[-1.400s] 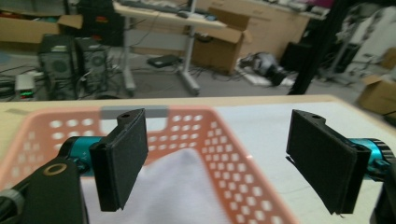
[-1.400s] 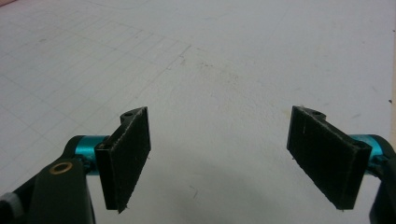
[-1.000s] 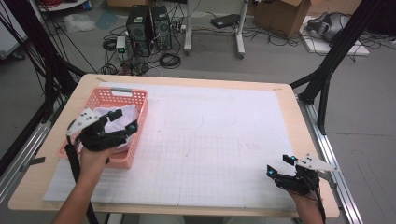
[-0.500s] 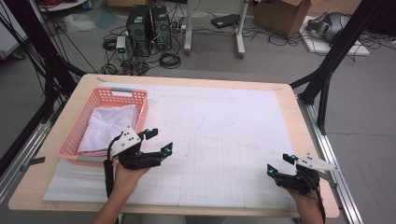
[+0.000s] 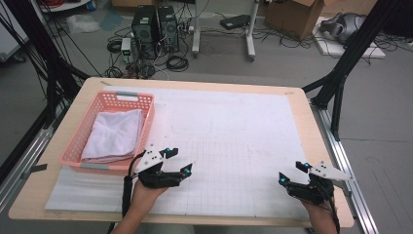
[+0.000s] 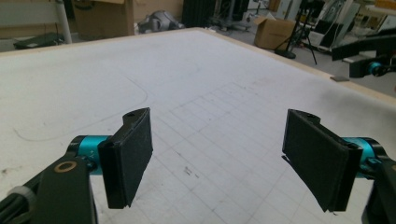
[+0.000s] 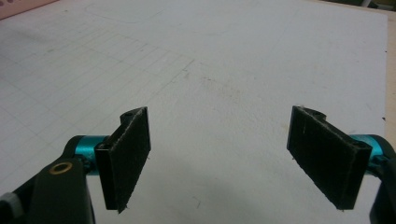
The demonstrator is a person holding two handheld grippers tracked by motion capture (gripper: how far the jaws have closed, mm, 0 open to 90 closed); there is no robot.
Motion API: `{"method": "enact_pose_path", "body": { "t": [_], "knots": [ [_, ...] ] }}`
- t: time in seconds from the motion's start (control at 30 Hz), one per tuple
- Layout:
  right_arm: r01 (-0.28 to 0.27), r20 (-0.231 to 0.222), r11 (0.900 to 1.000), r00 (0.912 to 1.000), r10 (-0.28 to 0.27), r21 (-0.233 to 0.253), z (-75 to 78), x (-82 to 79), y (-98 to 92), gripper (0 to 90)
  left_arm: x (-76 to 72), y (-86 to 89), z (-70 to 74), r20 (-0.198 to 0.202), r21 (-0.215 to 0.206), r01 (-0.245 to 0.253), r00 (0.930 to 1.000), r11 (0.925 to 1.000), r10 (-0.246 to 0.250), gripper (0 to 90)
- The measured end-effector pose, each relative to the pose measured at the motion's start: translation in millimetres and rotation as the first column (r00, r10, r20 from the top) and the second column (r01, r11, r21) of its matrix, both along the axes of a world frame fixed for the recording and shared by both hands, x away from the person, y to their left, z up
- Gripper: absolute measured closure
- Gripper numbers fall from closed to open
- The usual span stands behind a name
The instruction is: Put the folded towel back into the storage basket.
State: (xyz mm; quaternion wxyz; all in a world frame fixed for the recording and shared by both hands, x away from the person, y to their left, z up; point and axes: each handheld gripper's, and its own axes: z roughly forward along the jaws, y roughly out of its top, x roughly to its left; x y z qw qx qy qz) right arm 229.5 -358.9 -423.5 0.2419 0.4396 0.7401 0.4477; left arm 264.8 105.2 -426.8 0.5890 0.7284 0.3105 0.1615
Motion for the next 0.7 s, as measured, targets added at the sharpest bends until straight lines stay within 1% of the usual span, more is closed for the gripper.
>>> {"method": "enact_pose_path", "body": {
  "t": [0.1, 0.2, 0.3, 0.47, 0.7],
  "knots": [
    [0.001, -0.001, 1.000, 1.0000, -0.001, -0.001, -0.1, -0.9, -0.1, 20.5, -0.7, -0.9, 0.6, 0.008, -0.003, 0.000, 1.0000, 1.0000, 0.000, 24.7],
    [0.002, -0.003, 1.000, 1.0000, -0.002, 0.001, 0.0, -1.4, -0.9, 20.5, -0.3, -0.2, 0.7, 0.007, -0.003, -0.001, 1.0000, 1.0000, 0.001, 24.7],
    [0.002, 0.000, 1.000, 1.0000, -0.002, 0.003, -0.4, -1.0, -1.4, 20.5, 0.3, 1.0, 0.2, 0.001, -0.007, -0.008, 1.0000, 0.9999, 0.008, 24.7],
    [0.002, -0.008, 1.000, 1.0000, -0.002, 0.000, -0.7, -0.3, -0.3, 20.5, 1.9, 2.0, -1.1, -0.005, -0.007, -0.010, 0.9999, 0.9999, 0.010, 24.7],
    [-0.002, -0.008, 1.000, 1.0000, 0.002, -0.004, -1.5, 0.5, -0.8, 20.5, 3.2, 2.5, -2.1, -0.007, -0.007, -0.012, 0.9999, 0.9999, 0.012, 24.7]
  ]
}}
